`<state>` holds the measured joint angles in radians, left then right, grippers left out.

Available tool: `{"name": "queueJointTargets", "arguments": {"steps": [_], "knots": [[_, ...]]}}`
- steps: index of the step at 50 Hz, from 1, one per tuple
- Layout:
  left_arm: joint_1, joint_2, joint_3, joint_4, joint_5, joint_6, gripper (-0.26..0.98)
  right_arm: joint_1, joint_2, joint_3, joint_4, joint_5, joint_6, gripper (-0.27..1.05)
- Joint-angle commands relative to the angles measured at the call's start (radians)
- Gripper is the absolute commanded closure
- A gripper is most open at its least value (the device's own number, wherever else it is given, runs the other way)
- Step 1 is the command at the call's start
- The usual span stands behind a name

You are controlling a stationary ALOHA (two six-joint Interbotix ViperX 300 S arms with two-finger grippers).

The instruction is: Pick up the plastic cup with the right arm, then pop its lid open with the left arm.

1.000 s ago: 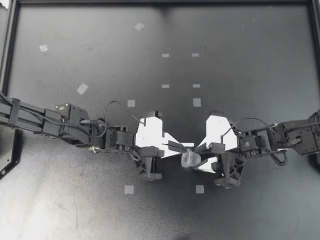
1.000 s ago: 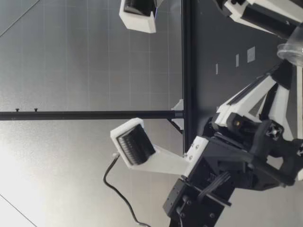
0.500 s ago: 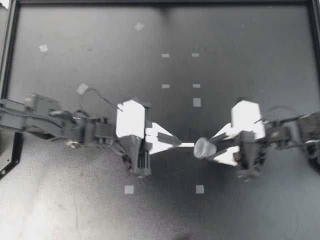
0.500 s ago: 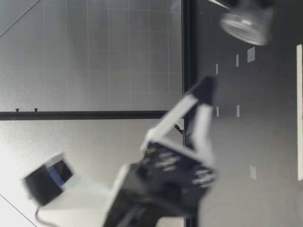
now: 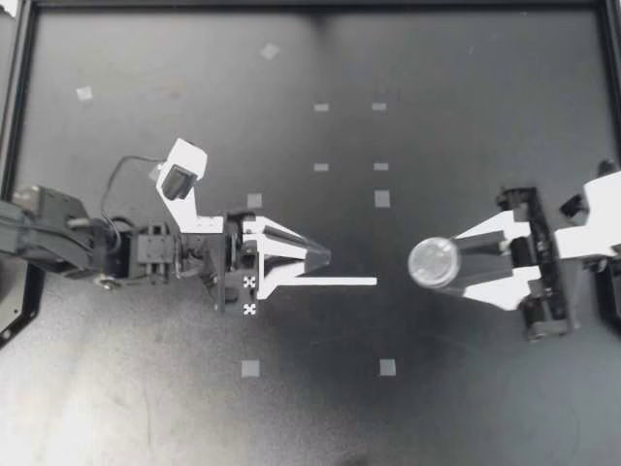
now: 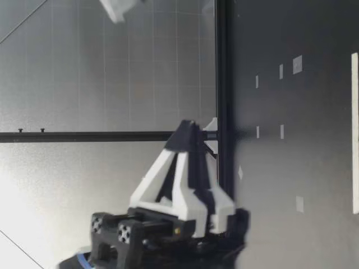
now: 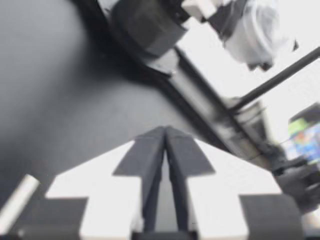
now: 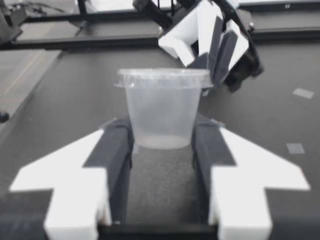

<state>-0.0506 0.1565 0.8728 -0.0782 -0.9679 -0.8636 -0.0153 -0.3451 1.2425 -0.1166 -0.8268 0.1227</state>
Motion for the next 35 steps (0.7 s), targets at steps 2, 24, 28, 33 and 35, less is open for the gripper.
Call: {"name": "queueJointTargets", "arguments": {"steps": [2,24,28,33,35], "knots": [[0.003,0.028,-0.048,0.044,-0.051,-0.095,0.51,-0.006,0.075,-0.06,-0.006,-0.046,-0.014,0.41],[0.003,0.023,-0.104,0.094,-0.109,-0.267,-0.06,0.002,0.17,-0.091,-0.035,-0.179,-0.015,0.41],[0.003,0.023,-0.112,0.092,-0.109,-0.288,-0.05,0.002,0.173,-0.092,-0.034,-0.166,-0.02,0.41],[0.003,0.021,-0.123,0.094,-0.109,-0.296,-0.04,0.002,0.187,-0.098,-0.034,-0.16,-0.021,0.41],[0.003,0.021,-0.127,0.092,-0.112,-0.296,-0.04,0.002,0.196,-0.103,-0.035,-0.16,-0.021,0.41]]}}
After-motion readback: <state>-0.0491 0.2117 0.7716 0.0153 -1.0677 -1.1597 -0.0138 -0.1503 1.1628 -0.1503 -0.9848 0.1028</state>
